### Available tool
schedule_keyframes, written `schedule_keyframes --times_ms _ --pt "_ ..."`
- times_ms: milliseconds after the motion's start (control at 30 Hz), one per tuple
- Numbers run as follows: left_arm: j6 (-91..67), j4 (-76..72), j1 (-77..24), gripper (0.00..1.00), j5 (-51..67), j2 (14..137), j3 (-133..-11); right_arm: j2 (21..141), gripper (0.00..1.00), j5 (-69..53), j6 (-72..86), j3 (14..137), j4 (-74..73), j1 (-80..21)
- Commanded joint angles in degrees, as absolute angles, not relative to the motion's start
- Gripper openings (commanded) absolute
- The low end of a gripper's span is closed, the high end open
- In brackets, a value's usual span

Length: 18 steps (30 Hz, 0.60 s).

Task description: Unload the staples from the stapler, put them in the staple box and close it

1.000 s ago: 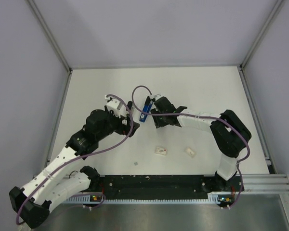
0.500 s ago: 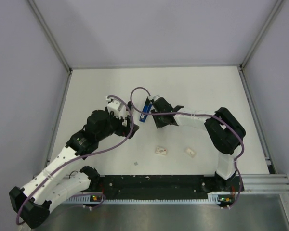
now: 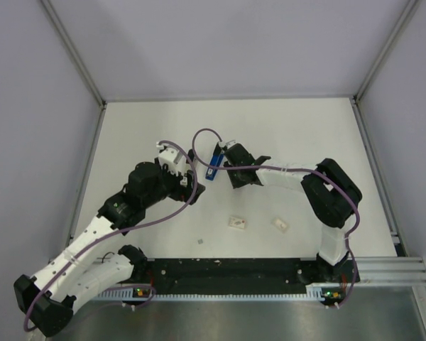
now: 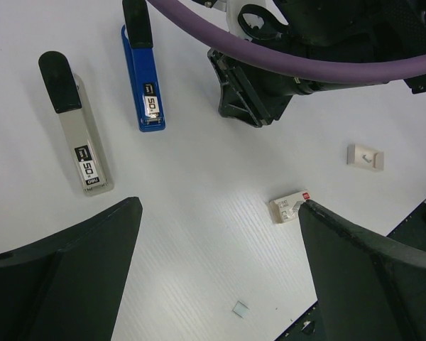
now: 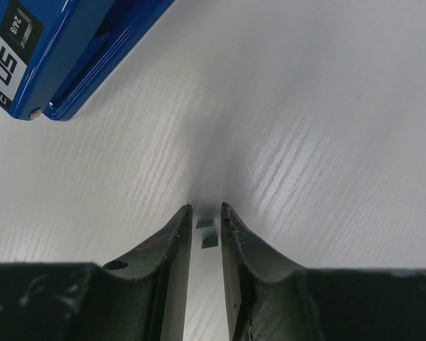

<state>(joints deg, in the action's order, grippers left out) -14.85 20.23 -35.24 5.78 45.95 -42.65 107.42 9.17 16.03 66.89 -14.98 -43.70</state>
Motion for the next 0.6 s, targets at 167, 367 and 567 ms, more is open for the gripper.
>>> schedule_keyframes --times_ms 167,367,567 --pt "-14.2 18.4 -35.3 0.98 6.2 46.1 -43.5 106.8 0.22 8.9 16.3 67.2 -15.4 -43.9" --pt "-14.2 18.5 -35.3 0.98 6.2 46.1 -43.4 105.9 0.25 8.4 16.5 66.8 -15.6 -43.9" --pt "-14.2 18.5 -35.3 0.98 6.3 46.1 -43.4 105.2 0.24 8.2 16.7 65.9 -15.8 -43.9"
